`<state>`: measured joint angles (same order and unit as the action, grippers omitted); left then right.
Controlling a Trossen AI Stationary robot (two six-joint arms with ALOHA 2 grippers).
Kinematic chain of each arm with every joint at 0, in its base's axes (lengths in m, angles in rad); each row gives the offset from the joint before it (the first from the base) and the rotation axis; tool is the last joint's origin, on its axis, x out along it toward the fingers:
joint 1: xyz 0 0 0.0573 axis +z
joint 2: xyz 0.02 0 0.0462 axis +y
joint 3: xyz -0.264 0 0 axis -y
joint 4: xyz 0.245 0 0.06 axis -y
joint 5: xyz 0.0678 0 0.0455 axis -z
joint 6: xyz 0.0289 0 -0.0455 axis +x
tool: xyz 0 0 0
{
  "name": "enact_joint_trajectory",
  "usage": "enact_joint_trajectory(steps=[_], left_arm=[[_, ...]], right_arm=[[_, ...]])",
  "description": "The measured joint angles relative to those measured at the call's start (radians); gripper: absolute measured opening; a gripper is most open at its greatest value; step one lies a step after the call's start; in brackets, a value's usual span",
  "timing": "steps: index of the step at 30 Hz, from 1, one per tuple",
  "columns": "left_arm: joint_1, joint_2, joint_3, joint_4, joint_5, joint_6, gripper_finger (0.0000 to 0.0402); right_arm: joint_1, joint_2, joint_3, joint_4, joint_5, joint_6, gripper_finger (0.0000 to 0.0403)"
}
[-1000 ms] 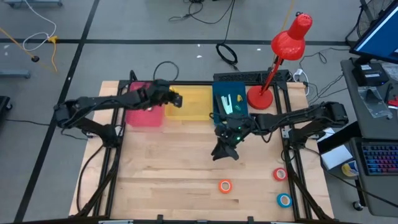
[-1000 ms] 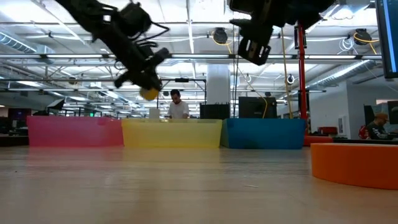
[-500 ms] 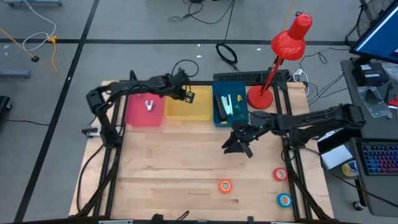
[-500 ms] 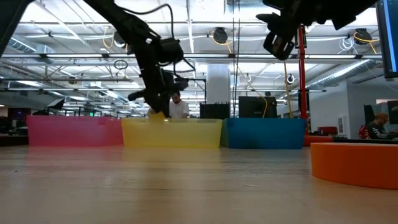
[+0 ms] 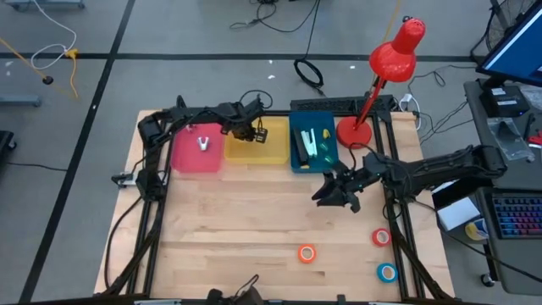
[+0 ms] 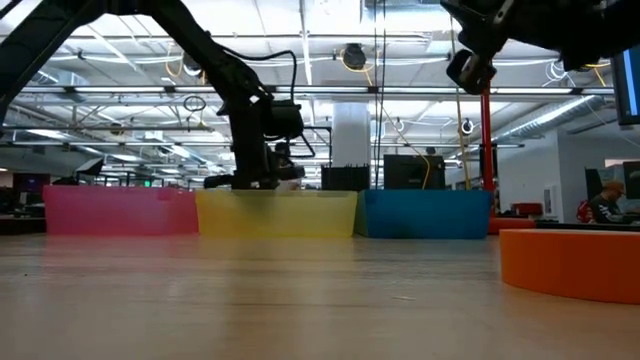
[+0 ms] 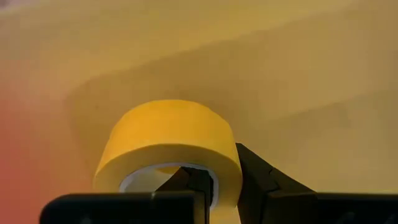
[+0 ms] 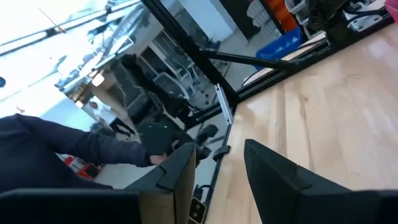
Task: Pick and place Stapler, Stapler remover, tape
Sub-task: Put the yellow tape into the yellow bin, then put the left orange tape into the yellow bin
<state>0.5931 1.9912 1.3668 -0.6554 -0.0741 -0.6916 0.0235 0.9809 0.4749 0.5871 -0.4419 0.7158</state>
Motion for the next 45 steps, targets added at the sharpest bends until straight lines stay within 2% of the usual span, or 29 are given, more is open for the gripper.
enact_joint_trajectory(steps=[4,16,20,23,30,37,41,45], left_arm=[[0.017,0.003,0.004,0.004,-0.004,-0.02,0.0056],[0.031,0.003,0.021,0.003,0.034,0.042,0.02],[0.035,-0.039,0.076,0.003,0.092,0.059,0.0221],[0.009,-0.099,0.113,0.018,0.111,0.096,0.0223],[-0.179,-0.282,0.13,0.048,0.121,0.211,0.0212],[-0.442,-0.339,0.13,0.096,0.117,0.226,0.0198],[-0.582,-0.329,0.129,0.138,0.056,0.21,0.0196],[-0.702,-0.307,0.129,0.167,-0.052,0.163,0.0197]], right_arm=[[0.0,-0.019,-0.042,0.079,0.0,0.032,0.013],[0.0,-0.032,-0.058,0.121,-0.004,0.037,0.013],[0.0,-0.032,-0.058,0.12,-0.006,0.036,0.013],[0.0,-0.032,-0.058,0.12,-0.007,0.038,0.013],[0.0,-0.031,-0.057,0.11,-0.008,0.058,0.013],[0.0,-0.031,-0.057,0.104,-0.008,0.055,0.013],[0.0,-0.032,-0.057,0.1,-0.021,-0.015,0.013],[-0.003,-0.06,-0.057,0.032,-0.045,-0.107,0.0129]])
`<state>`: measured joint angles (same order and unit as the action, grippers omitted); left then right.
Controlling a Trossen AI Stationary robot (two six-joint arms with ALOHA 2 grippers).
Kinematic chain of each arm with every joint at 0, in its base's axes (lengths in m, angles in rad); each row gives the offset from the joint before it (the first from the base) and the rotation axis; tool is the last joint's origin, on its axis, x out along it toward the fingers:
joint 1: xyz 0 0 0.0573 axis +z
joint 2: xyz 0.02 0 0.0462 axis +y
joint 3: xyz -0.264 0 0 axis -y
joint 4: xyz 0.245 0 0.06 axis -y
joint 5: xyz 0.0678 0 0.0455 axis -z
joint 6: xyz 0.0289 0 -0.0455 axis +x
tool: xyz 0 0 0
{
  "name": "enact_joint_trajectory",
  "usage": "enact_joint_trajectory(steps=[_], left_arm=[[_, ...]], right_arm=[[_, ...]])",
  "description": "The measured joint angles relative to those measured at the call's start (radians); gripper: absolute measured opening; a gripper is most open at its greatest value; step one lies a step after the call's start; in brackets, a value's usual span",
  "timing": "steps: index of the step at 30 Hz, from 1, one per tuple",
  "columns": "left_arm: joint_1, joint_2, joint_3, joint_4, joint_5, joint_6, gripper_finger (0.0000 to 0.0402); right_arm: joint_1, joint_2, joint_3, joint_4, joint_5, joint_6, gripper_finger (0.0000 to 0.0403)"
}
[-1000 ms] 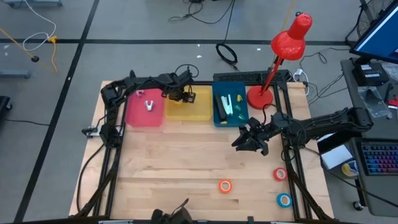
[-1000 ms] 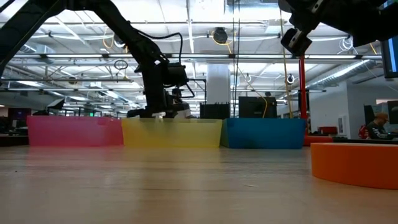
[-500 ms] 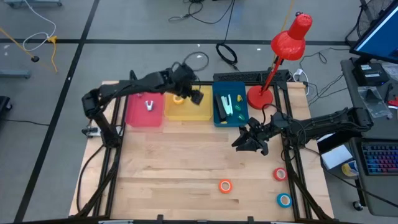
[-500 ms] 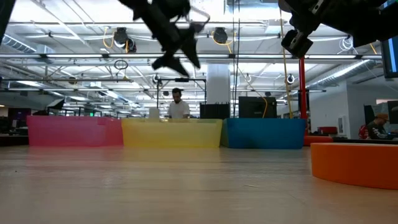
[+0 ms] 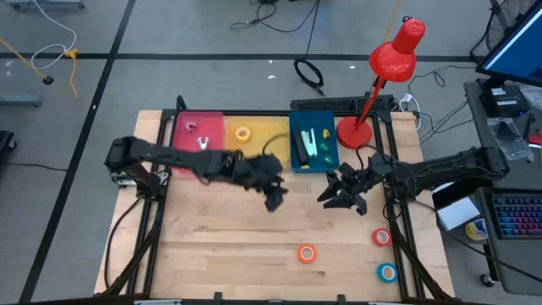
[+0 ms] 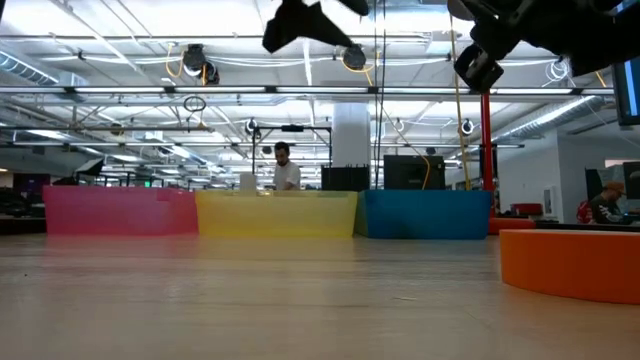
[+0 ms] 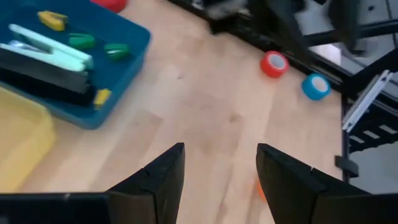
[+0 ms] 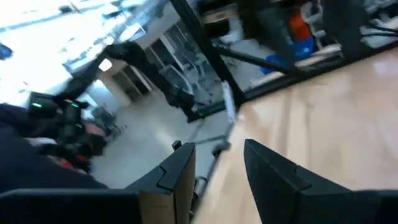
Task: Pick and place Stapler, Stapler remover, tape
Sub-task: Put the left orange tape into the yellow bin
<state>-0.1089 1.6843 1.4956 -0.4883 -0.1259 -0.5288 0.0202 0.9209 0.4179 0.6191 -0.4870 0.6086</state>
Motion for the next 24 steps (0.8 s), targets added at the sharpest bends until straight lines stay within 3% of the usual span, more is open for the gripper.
enact_joint_trajectory(steps=[4,9,17,24], left_arm=[[-0.089,0.019,-0.002,0.017,-0.095,-0.073,0.0192],[-0.16,0.066,-0.002,0.057,-0.147,-0.175,0.0191],[-0.219,0.174,-0.003,0.148,-0.129,-0.256,0.0191],[-0.21,0.244,-0.001,0.227,-0.056,-0.314,0.0191]], right_arm=[[0.0,-0.061,0.0,-0.139,0.052,-0.084,0.0128],[0.0,-0.168,0.0,-0.383,0.222,-0.174,0.0128],[0.0,-0.328,0.002,-0.638,0.379,-0.255,0.0128],[0.001,-0.432,-0.002,-0.753,0.386,-0.266,0.0128]])
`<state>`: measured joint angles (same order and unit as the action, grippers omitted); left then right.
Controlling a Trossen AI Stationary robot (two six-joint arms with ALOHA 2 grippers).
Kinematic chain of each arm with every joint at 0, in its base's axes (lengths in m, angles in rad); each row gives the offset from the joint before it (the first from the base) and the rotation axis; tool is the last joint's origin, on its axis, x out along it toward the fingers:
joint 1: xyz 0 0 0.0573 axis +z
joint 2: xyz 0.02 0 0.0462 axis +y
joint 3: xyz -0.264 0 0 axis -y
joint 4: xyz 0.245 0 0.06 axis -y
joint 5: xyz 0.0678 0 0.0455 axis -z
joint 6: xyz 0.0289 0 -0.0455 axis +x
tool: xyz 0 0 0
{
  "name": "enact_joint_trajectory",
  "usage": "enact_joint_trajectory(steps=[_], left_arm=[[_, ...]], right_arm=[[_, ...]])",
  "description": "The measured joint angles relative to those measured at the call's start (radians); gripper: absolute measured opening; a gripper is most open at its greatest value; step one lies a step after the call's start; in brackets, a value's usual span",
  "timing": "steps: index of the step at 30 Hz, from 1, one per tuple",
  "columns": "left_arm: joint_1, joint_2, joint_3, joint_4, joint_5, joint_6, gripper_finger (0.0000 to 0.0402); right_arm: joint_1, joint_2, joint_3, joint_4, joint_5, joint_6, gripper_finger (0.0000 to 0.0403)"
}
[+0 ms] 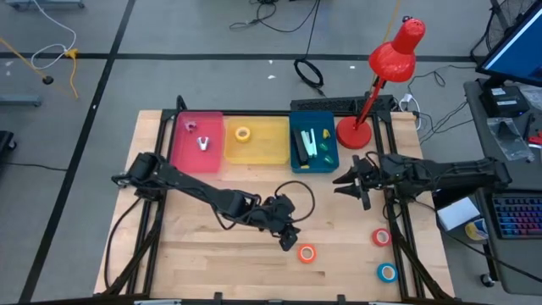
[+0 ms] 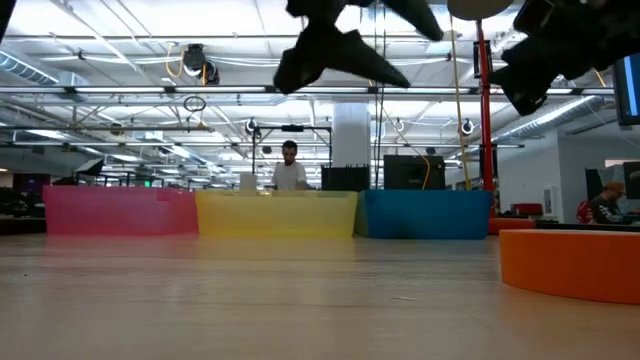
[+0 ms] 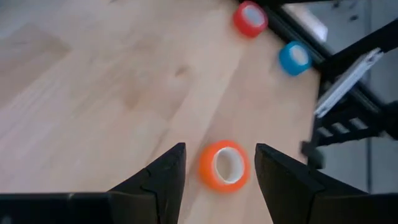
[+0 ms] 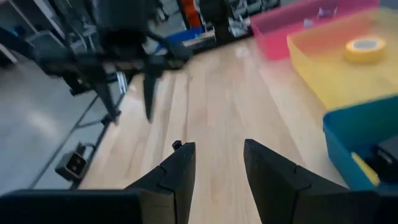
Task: Pick and place Stapler, Stapler remover, tape
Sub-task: Put the left orange tape into the yellow bin
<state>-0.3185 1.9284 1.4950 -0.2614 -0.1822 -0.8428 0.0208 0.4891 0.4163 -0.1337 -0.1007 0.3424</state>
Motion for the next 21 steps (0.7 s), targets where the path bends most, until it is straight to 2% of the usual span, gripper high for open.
enact_joint_trajectory(steps=[7,18,21], left_arm=[[-0.002,0.057,0.001,0.067,0.0,0.003,0.0191],[-0.004,0.122,-0.001,0.151,0.043,-0.048,0.0191],[-0.004,0.135,0.004,0.159,0.052,-0.061,0.0191]], right_arm=[[0.0,-0.085,-0.04,-0.017,0.0,0.012,0.0128],[0.0,-0.16,-0.209,0.168,0.0,0.109,0.0128],[0.0,-0.165,-0.231,0.173,0.0,0.117,0.0128]])
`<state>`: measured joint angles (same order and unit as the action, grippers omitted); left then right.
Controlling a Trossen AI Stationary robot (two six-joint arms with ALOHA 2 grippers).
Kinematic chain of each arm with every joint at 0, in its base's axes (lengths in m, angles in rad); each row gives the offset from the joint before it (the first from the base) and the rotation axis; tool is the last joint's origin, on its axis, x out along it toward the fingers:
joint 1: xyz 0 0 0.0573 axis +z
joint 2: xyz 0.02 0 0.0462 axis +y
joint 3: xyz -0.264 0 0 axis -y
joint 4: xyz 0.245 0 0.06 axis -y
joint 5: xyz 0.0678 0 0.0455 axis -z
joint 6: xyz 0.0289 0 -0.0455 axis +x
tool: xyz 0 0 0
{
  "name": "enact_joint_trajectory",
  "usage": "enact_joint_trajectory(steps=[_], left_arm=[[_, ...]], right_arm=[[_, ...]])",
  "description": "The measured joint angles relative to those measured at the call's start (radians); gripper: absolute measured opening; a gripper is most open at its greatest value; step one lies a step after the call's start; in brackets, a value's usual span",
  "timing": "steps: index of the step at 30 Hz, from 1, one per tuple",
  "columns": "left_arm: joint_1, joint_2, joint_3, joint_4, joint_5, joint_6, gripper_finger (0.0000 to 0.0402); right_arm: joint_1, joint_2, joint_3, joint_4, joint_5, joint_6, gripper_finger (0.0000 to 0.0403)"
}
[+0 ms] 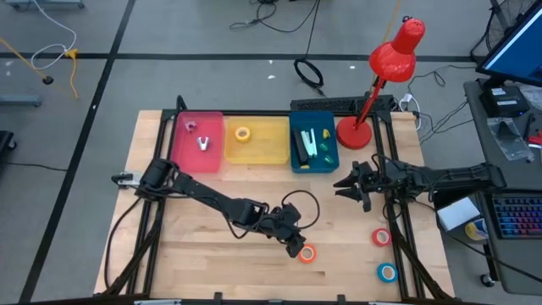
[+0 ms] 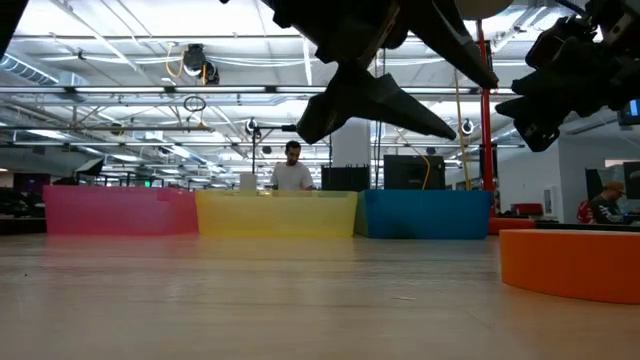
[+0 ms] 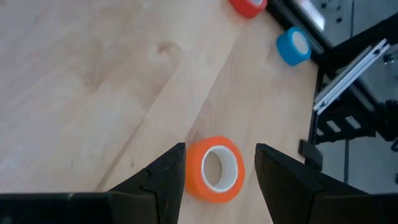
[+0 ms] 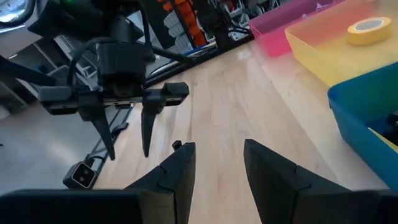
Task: Pick and place Stapler, Stapler remover, tape
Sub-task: Put the left orange tape into the yellow bin
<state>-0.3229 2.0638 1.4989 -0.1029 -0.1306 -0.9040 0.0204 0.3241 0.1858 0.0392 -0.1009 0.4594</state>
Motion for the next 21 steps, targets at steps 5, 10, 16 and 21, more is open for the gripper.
enact_joint_trajectory(steps=[5,10,16,21], left_arm=[[0.002,0.032,0.072,-0.059,0.045,-0.016,0.0191],[0.016,0.139,0.268,-0.273,0.126,-0.004,0.0191],[0.039,0.267,0.514,-0.544,0.19,0.0,0.0191],[0.043,0.3,0.571,-0.6,0.21,-0.048,0.0191]], right_arm=[[0.0,-0.002,-0.011,0.001,0.0,-0.001,0.0128],[0.0,-0.003,-0.011,-0.001,0.001,-0.024,0.0128],[0.0,-0.012,-0.011,-0.007,-0.002,-0.025,0.0128],[0.0,-0.013,-0.011,-0.006,-0.003,-0.025,0.0128]])
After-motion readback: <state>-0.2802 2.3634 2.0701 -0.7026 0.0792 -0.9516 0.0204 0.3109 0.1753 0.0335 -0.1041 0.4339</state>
